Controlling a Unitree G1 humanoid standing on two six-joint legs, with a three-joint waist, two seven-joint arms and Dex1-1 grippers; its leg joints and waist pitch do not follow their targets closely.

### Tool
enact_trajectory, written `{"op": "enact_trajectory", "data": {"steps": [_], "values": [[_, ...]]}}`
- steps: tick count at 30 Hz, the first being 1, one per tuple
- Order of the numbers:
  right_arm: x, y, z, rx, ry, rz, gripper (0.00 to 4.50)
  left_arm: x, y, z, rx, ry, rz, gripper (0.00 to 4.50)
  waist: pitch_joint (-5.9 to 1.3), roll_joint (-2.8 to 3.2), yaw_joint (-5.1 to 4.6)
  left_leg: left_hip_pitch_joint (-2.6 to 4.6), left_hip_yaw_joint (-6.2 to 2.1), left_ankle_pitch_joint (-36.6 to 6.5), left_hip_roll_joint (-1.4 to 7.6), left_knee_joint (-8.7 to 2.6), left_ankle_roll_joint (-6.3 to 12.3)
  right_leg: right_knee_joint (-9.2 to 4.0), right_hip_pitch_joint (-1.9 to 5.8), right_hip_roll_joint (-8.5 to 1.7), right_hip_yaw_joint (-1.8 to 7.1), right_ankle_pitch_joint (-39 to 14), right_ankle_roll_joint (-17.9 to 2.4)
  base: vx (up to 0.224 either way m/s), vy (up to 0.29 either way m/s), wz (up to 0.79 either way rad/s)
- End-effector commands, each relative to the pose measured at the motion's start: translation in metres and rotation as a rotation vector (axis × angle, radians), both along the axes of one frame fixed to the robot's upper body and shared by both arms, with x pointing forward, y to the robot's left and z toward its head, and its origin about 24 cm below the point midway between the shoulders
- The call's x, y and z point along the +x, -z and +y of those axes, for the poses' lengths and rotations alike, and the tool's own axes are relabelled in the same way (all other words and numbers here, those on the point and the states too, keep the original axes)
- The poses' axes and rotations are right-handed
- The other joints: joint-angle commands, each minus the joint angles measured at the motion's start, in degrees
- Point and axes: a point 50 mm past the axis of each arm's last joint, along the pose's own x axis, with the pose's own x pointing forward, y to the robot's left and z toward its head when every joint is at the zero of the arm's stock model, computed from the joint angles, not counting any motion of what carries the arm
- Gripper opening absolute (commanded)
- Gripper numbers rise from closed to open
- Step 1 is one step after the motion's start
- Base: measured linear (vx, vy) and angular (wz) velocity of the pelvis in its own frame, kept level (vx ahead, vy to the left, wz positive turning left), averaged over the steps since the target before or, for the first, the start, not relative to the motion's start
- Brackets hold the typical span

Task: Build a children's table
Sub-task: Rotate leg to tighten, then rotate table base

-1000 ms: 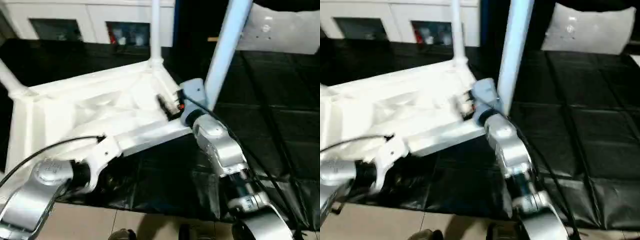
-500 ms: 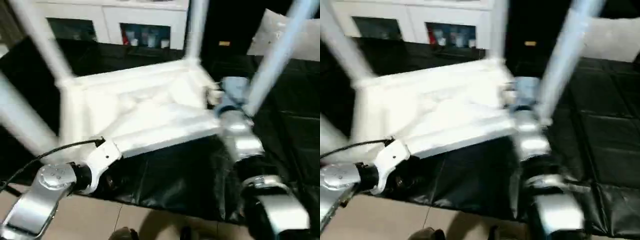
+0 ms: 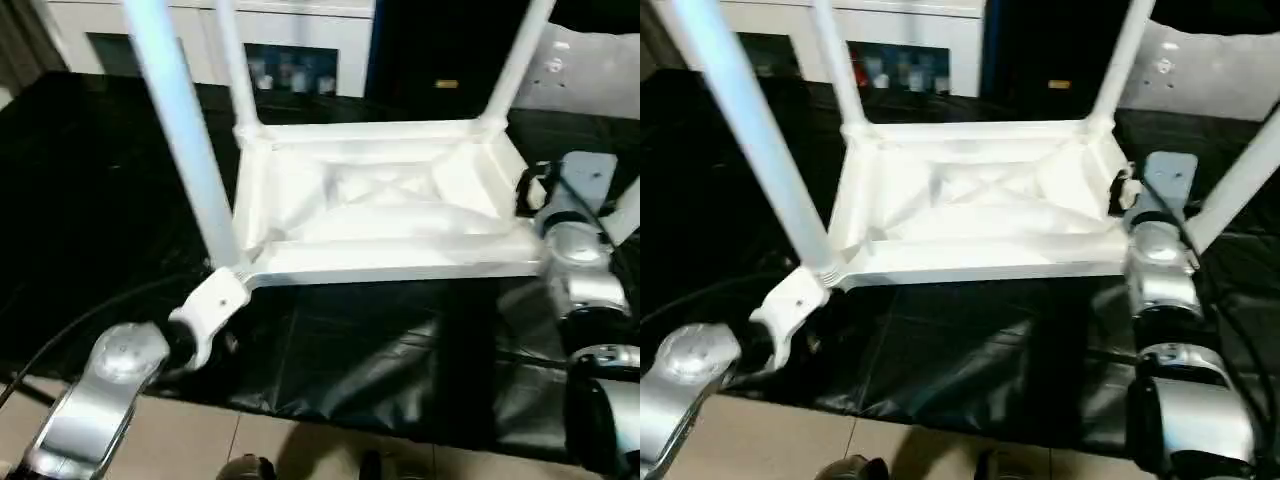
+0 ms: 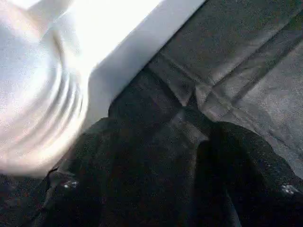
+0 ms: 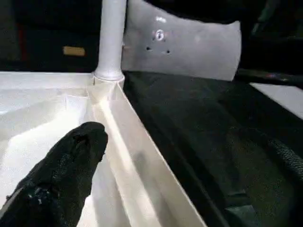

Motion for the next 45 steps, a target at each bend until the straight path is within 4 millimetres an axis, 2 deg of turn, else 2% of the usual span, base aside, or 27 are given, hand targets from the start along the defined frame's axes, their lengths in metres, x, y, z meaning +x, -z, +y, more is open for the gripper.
{"op": "enact_trajectory", "data": {"steps": [1, 3, 5, 10, 11, 12, 14, 15, 16, 17, 19, 21, 22, 23, 25, 26, 27, 28, 29, 33, 37, 38, 39, 40, 41, 43, 45], "values": [[-0.005, 0.0, -0.006, -0.038, -0.033, -0.003, 4.5, -0.008, -0.004, 0.01, -0.076, -0.052, -0.013, 3.45, -4.52, -0.34, -0.26, 0.4, -0.42, -9.7, 2.14, -3.28, 5.08, -3.14, 3.24, -3.19, 2.73, -14.5, -11.4, 0.0, 0.0, 0.0], [-0.006, 0.001, -0.002, -0.037, -0.08, -0.019, 4.5, -0.014, -0.005, 0.016, -0.128, -0.075, -0.008, 3.45, -4.29, -0.46, -0.63, 0.26, -0.37, -10.0, 2.18, -3.29, 6.01, -3.34, 3.11, -2.97, 2.57, -14.8, -11.8, 0.0, 0.0, 0.0], [-0.007, 0.001, 0.002, -0.032, -0.12, -0.036, 4.5, -0.019, -0.005, 0.02, -0.162, -0.083, -0.009, 3.64, -4.07, -0.54, -0.88, 0.41, -0.41, -13.0, 2.28, -3.33, 6.2, -3.89, 2.93, -3.11, 2.43, -19.2, -10.7, 0.0, 0.0, 0.0], [-0.027, 0.001, 0.038, 0.141, -0.594, -0.077, 4.5, -0.02, -0.012, 0.044, -0.184, -0.164, -0.096, 3.94, -3.44, -0.64, -0.9, 0.67, -0.75, -17.6, 2.55, -3.86, 6.41, -4.78, 2.76, -2.95, 2.47, -25.7, -7.4, 0.0, 0.0, 0.0], [-0.029, 0.001, 0.039, 0.142, -0.603, -0.077, 4.5, -0.019, -0.013, 0.045, -0.189, -0.167, -0.103, 4.18, -3.43, -0.51, -0.73, 0.87, -0.96, -17.6, 2.93, -4.16, 5.84, -4.85, 2.41, -3.02, 2.62, -26.3, -7.2, 0.0, 0.0, 0.0], [-0.039, 0.005, 0.045, 0.145, -0.647, -0.071, 4.5, -0.014, -0.021, 0.048, -0.226, -0.177, -0.147, 4.21, -3.41, -0.73, -0.86, 0.75, -1.01, -17.7, 2.85, -4.23, 5.65, -4.85, 2.55, -2.95, 2.55, -26.7, -7.4, 0.0, 0.0, 0.0], [-0.047, 0.009, 0.049, 0.157, -0.674, -0.062, 4.5, -0.01, -0.027, 0.048, -0.258, -0.171, -0.173, 4.27, -3.47, -0.61, -0.4, 1.3, -0.85, -17.9, 2.88, -4.19, 4.86, -5.1, 2.13, -3.12, 2.86, -27.5, -7.2, 0.0, 0.0, 0.0], [-0.05, 0.01, 0.051, 0.156, -0.69, -0.055, 4.5, -0.008, -0.029, 0.048, -0.27, -0.169, -0.177, 4.39, -3.43, -0.46, -0.31, 1.21, -1.04, -18.4, 2.98, -4.38, 4.33, -5.04, 2.24, -3.2, 2.85, -27.9, -7.3, 0.0, 0.0, 0.0], [-0.059, 0.01, 0.056, 0.222, -0.725, -0.065, 4.5, -0.002, -0.033, 0.049, -0.269, -0.15, -0.19, 4.39, -3.49, -0.68, -0.38, 1.05, -1.12, -18.8, 2.92, -4.48, 3.96, -5.07, 2.39, -3.23, 2.79, -28.3, -6.8, 0.0, 0.0, 0.0], [-0.065, 0.009, 0.06, 0.265, -0.753, -0.072, 4.5, 0.002, -0.036, 0.049, -0.279, -0.141, -0.197, 4.39, -3.51, -0.63, -0.21, 1.24, -1.05, -18.8, 2.84, -4.45, 4.02, -5.2, 2.35, -3.26, 2.93, -28.5, -6.3, 0.0, 0.0, 0.0], [-0.069, 0.008, 0.062, 0.296, -0.776, -0.075, 4.5, 0.003, -0.037, 0.048, -0.287, -0.135, -0.202, 4.39, -3.52, -0.69, -0.16, 0.99, -1.23, -18.6, 2.88, -4.61, 4.06, -5.04, 2.5, -3.4, 2.98, -28.5, -5.8, 0.0, 0.0, 0.0], [-0.093, 0.017, 0.073, 0.221, -0.926, 0.078, 4.5, 0.011, -0.048, 0.047, -0.362, -0.108, -0.218, 4.39, -3.74, -0.88, 0.12, 0.95, -1.25, -17.7, 2.86, -4.51, 3.54, -5.03, 2.64, -3.51, 3.09, -28.8, -5.2, 0.0, 0.0, 0.0], [-0.093, 0.017, 0.073, 0.221, -0.926, 0.078, 4.5, 0.011, -0.048, 0.047, -0.362, -0.108, -0.218, 4.39, -3.65, -0.8, 0.02, 0.93, -1.17, -17.6, 2.94, -4.57, 3.71, -5.06, 2.47, -3.51, 3.17, -27.8, -5.8, 0.0, 0.0, 0.0], [-0.099, 0.02, 0.075, 0.18, -0.965, 0.126, 4.5, 0.012, -0.049, 0.045, -0.382, -0.092, -0.203, 4.39, -3.77, -1.19, -0.21, 0.54, -1.22, -17.5, 2.87, -4.58, 3.59, -4.99, 2.76, -3.69, 3.01, -28.3, -5.9, 0.0, 0.0, 0.0], [-0.107, 0.023, 0.079, 0.164, -1.028, 0.177, 4.5, 0.014, -0.049, 0.044, -0.401, -0.074, -0.191, 4.39, -3.8, -1.1, 0.04, 0.86, -1.16, -17.7, 2.78, -4.41, 3.47, -5.19, 2.6, -3.65, 3.03, -29.5, -5.4, 0.0, 0.0, 0.0], [-0.116, 0.026, 0.081, 0.149, -1.074, 0.236, 4.5, 0.024, -0.052, 0.04, -0.436, -0.048, -0.182, 4.39, -3.76, -1.12, -0.16, 0.66, -1.21, -17.8, 2.7, -4.38, 3.56, -5.38, 2.63, -3.73, 2.96, -30.5, -5.1, 0.0, 0.0, 0.0], [-0.116, 0.026, 0.081, 0.149, -1.074, 0.236, 4.5, 0.024, -0.052, 0.04, -0.436, -0.048, -0.182, 4.39, -3.88, -1.22, -0.07, 1.22, -1.14, -18.3, 2.62, -4.17, 3.46, -5.58, 2.25, -3.67, 2.99, -31.7, -4.4, 0.0, 0.0, 0.0], [-0.118, 0.028, 0.081, 0.146, -1.078, 0.262, 4.5, 0.028, -0.052, 0.039, -0.438, -0.045, -0.181, 4.39, -3.9, -1.04, -0.07, 1.2, -1.19, -18.2, 2.64, -4.18, 3.46, -5.64, 2.27, -3.66, 2.95, -31.6, -4.6, 0.0, 0.0, 0.0], [-0.12, 0.029, 0.081, 0.142, -1.09, 0.287, 4.5, 0.031, -0.052, 0.039, -0.436, -0.043, -0.182, 4.39, -3.96, -1.32, -0.17, 0.94, -1.25, -17.8, 2.7, -4.22, 3.41, -5.58, 2.46, -3.72, 2.91, -31.2, -4.6, 0.0, 0.0, 0.0], [-0.124, 0.047, 0.078, 0.105, -1.053, 0.456, 4.5, 0.056, -0.05, 0.029, -0.414, -0.044, -0.182, 4.39, -3.96, -1.47, -0.14, 1.06, -1.32, -18.5, 2.63, -4.22, 2.75, -5.79, 2.39, -3.6, 2.73, -31.8, -4.2, 0.0, 0.0, 0.0], [-0.121, 0.052, 0.081, 0.085, -1.027, 0.509, 4.5, 0.075, -0.054, 0.019, -0.461, -0.034, -0.2, 4.39, -4.16, -1.98, -0.17, 1.04, -1.27, -17.5, 2.29, -3.88, 2.74, -6.03, 2.54, -3.78, 2.64, -32.7, -3.3, 0.0, 0.0, 0.0], [-0.121, 0.053, 0.082, 0.077, -1.026, 0.513, 4.5, 0.077, -0.055, 0.017, -0.475, -0.024, -0.198, 4.39, -4.2, -1.87, -0.1, 0.99, -1.31, -17.2, 2.34, -3.9, 2.67, -5.98, 2.59, -3.9, 2.62, -32.6, -3.4, 0.0, 0.0, 0.0], [-0.118, 0.055, 0.082, 0.065, -1.01, 0.521, 4.5, 0.081, -0.058, 0.011, -0.511, 0.014, -0.186, 4.39, -4.27, -1.97, -0.09, 0.88, -1.43, -16.8, 2.53, -3.94, 2.62, -5.84, 2.77, -4.04, 2.61, -31.7, -3.8, 0.0, 0.0, 0.0], [-0.115, 0.056, 0.082, 0.059, -0.994, 0.524, 4.5, 0.083, -0.06, 0.006, -0.538, 0.046, -0.176, 4.39, -4.19, -2.04, -0.11, 0.97, -1.31, -16.7, 2.46, -3.91, 2.71, -5.91, 2.52, -4.01, 2.61, -31.7, -4.2, 0.0, 0.0, 0.0], [-0.11, 0.057, 0.081, 0.046, -0.953, 0.521, 4.5, 0.083, -0.063, -0.001, -0.583, 0.114, -0.149, 4.39, -4.36, -2.07, -0.21, 0.74, -1.37, -16.0, 2.53, -3.92, 2.64, -5.66, 2.83, -4.22, 2.67, -30.4, -5.0, 0.0, 0.0, 0.0], [-0.098, 0.058, 0.073, 0.018, -0.842, 0.511, 4.5, 0.077, -0.068, -0.013, -0.635, 0.285, -0.049, 4.39, -4.48, -1.69, -0.13, 1.07, -1.27, -14.9, 2.78, -3.96, 2.29, -5.21, 2.56, -4.23, 2.97, -27.1, -7.0, 0.0, 0.0, 0.0], [-0.096, 0.058, 0.071, 0.013, -0.818, 0.508, 4.5, 0.074, -0.069, -0.015, -0.64, 0.324, -0.023, 4.39, -4.69, -1.67, -0.05, 0.78, -1.19, -13.3, 2.83, -3.94, 2.37, -4.42, 3.01, -4.08, 3.09, -22.6, -8.9, 0.0, 0.0, 0.0]]}}
